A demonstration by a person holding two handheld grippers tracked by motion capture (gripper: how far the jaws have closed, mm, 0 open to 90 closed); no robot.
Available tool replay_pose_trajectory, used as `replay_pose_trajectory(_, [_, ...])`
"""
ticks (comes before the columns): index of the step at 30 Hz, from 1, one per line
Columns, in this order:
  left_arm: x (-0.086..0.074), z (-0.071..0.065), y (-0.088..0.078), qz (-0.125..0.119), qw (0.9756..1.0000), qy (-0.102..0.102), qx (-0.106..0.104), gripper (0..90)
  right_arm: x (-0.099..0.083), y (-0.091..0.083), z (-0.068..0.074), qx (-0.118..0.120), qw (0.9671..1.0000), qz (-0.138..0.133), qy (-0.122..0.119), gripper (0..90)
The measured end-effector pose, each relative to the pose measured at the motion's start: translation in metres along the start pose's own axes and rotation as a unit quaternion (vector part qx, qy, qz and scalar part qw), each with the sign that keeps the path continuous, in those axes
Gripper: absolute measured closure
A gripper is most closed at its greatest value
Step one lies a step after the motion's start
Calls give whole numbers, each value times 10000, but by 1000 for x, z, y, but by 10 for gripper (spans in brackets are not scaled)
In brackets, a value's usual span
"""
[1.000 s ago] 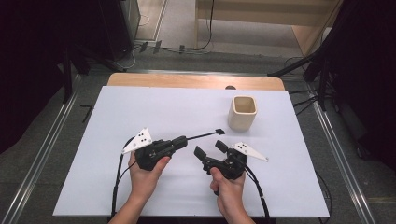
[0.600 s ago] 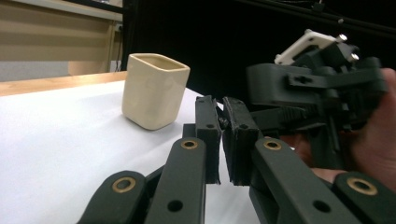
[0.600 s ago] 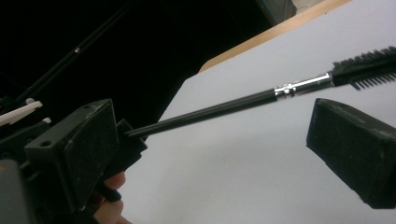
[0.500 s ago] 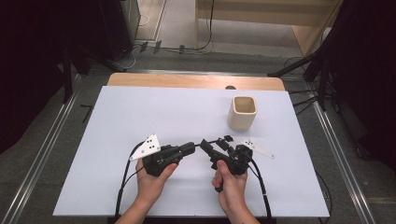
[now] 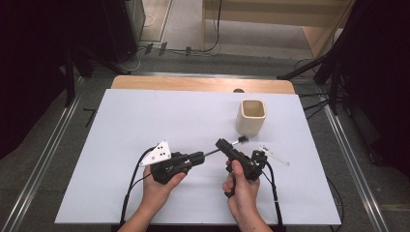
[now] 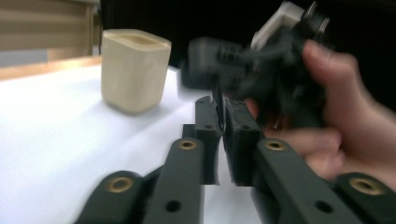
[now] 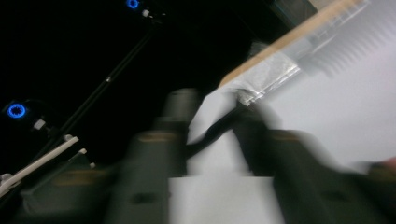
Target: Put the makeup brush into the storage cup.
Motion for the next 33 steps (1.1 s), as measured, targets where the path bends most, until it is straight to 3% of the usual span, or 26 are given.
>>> replay_pose_trajectory(1, [0,0,0,0,10000,0,0,359,0,0,0,0,10000,0,0,863])
replay_pose_trajectory(2, [-4,9,-1,241,9986,7,479,165,4,-4,1,-221,9983,-101,-536,865])
replay_pose_trajectory(3, [-5,12,-2,266,9979,0,586,32,5,-5,2,-420,9941,-61,-994,866])
replay_pose_trajectory(4, [-5,14,-5,231,9979,23,612,0,6,-5,2,-562,9907,-58,-1241,866])
replay_pose_trajectory(8, [-7,24,-19,151,9969,-175,757,0,11,-7,4,-806,9809,-81,-1771,866])
replay_pose_trajectory(9, [-7,24,-19,151,9969,-175,757,0,11,-7,4,-806,9809,-81,-1771,866])
replay_pose_trajectory(10, [-9,27,-27,131,9960,-106,872,0,14,-8,4,-879,9756,-67,-2011,866])
replay_pose_trajectory(12, [-10,31,-36,66,9953,-52,965,0,18,-8,2,-899,9723,-34,-2156,867])
replay_pose_trajectory(13, [-10,31,-36,66,9953,-52,965,0,18,-8,2,-899,9723,-34,-2156,867])
replay_pose_trajectory(14, [-10,37,-46,42,9935,-54,1138,0,22,-9,0,-941,9695,-37,-2261,867])
replay_pose_trajectory(17, [-11,41,-60,-20,9920,-59,1264,0,30,-10,-2,-960,9649,-34,-2445,866])
replay_pose_trajectory(18, [-11,41,-60,-20,9920,-59,1264,0,30,-10,-2,-960,9649,-34,-2445,866])
replay_pose_trajectory(21, [-14,44,-74,-78,9913,-29,1311,0,38,-12,-5,-1073,9563,-72,-2720,867])
replay_pose_trajectory(22, [-15,45,-79,-103,9908,-40,1347,0,42,-12,-7,-1159,9509,-99,-2868,867])
replay_pose_trajectory(23, [-16,47,-83,-112,9904,-31,1374,0,44,-12,-8,-1174,9488,-110,-2930,867])
replay_pose_trajectory(24, [-17,50,-89,-108,9890,-44,1474,0,46,-11,-7,-1164,9472,-111,-2987,867])
replay_pose_trajectory(26, [-17,53,-99,-156,9874,-99,1573,0,47,-11,-7,-1164,9469,-108,-2996,867])
replay_pose_trajectory(27, [-17,55,-106,-193,9868,-118,1603,0,48,-10,-8,-1185,9449,-107,-3050,867])
replay_pose_trajectory(29, [-18,58,-116,-221,9851,-81,1703,0,54,-8,-9,-1232,9421,-114,-3117,867])
replay_pose_trajectory(33, [-25,66,-138,-234,9815,38,1902,0,62,-6,-12,-1283,9406,-148,-3139,867])
Point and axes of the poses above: each handheld gripper's, and its own axes: y roughly forward along the jaws, x roughly out of its top, z roughly to its left, the point moved 10 cm from there along y, roughly forward along the jaws, and after that the axes turned 3 degrees about -x, right-handed, at the moved point
